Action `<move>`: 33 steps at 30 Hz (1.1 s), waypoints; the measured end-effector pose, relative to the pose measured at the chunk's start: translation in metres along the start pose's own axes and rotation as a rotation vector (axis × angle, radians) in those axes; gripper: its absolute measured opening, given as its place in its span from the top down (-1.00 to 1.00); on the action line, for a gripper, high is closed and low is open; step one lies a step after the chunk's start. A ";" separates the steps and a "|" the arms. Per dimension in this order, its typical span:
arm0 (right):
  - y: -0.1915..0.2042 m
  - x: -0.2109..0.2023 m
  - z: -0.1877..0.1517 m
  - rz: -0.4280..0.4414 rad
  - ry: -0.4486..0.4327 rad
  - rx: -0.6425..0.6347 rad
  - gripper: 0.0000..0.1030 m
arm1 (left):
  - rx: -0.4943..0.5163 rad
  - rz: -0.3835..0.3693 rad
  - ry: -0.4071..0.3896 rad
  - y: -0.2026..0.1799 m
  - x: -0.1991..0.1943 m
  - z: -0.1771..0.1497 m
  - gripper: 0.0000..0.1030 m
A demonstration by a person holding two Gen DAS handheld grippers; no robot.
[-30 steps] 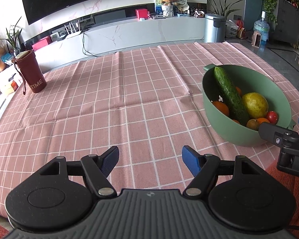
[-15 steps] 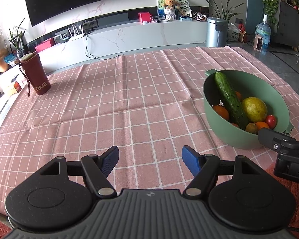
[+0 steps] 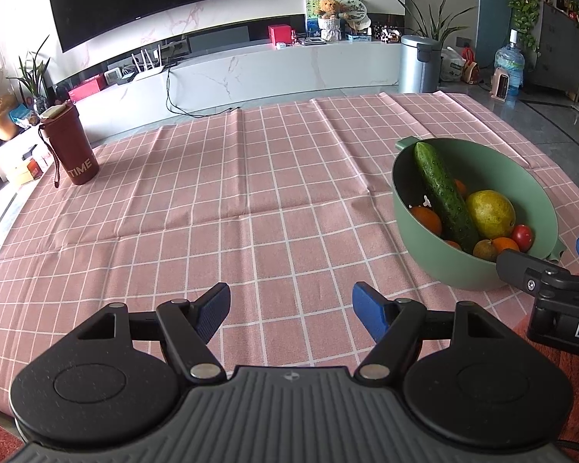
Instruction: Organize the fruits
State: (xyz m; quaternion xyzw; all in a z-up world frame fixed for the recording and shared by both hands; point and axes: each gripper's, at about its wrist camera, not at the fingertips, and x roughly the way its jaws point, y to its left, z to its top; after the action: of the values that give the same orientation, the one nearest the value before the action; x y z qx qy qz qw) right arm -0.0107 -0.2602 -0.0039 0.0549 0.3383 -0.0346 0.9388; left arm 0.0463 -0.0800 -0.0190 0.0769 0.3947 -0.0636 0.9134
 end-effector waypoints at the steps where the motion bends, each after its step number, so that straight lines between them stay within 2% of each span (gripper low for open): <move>1: 0.000 0.000 0.000 0.000 0.000 0.000 -0.81 | 0.001 0.000 0.001 0.000 0.000 0.000 -0.65; 33: 0.000 0.000 -0.001 0.005 -0.003 0.006 -0.85 | 0.000 -0.002 -0.013 0.001 -0.004 0.003 -0.65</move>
State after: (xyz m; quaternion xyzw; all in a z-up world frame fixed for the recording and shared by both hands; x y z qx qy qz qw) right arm -0.0116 -0.2599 -0.0050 0.0585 0.3364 -0.0335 0.9393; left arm 0.0461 -0.0791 -0.0144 0.0760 0.3888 -0.0652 0.9159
